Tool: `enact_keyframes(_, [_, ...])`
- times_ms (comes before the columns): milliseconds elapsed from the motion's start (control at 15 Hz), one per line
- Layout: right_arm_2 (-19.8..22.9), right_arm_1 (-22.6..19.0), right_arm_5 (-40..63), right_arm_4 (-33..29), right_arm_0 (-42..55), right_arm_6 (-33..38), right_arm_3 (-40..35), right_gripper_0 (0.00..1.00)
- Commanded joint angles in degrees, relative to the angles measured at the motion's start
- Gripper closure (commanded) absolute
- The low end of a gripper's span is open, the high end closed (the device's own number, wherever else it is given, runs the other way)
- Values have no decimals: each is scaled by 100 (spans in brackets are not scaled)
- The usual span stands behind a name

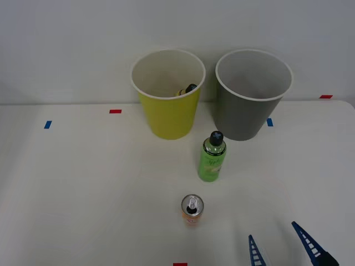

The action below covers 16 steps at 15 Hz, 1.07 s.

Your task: Put cans in the gray bin, plastic bottles in the light green bin

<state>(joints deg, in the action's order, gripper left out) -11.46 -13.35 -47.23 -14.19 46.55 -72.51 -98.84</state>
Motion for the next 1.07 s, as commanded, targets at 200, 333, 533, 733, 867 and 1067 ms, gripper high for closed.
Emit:
enact_keyframes(200, [-1201,-950,196,2008,-410,-1406,-4,0])
enact_keyframes(333, [-1412,-1135,205,2377,-595,-1837,-4,0])
enact_keyframes(533, [-1816,-1478,196,2772,-911,-1968,5,0])
enact_keyframes(733, [-2291,-1996,161,3010,-1289,-2135,5,0])
enact_keyframes(867, [-2572,-2313,100,3203,-1500,-2505,-4,0])
enact_keyframes(1067, [-3275,-2673,-6,4055,-1983,-3287,-4,0])
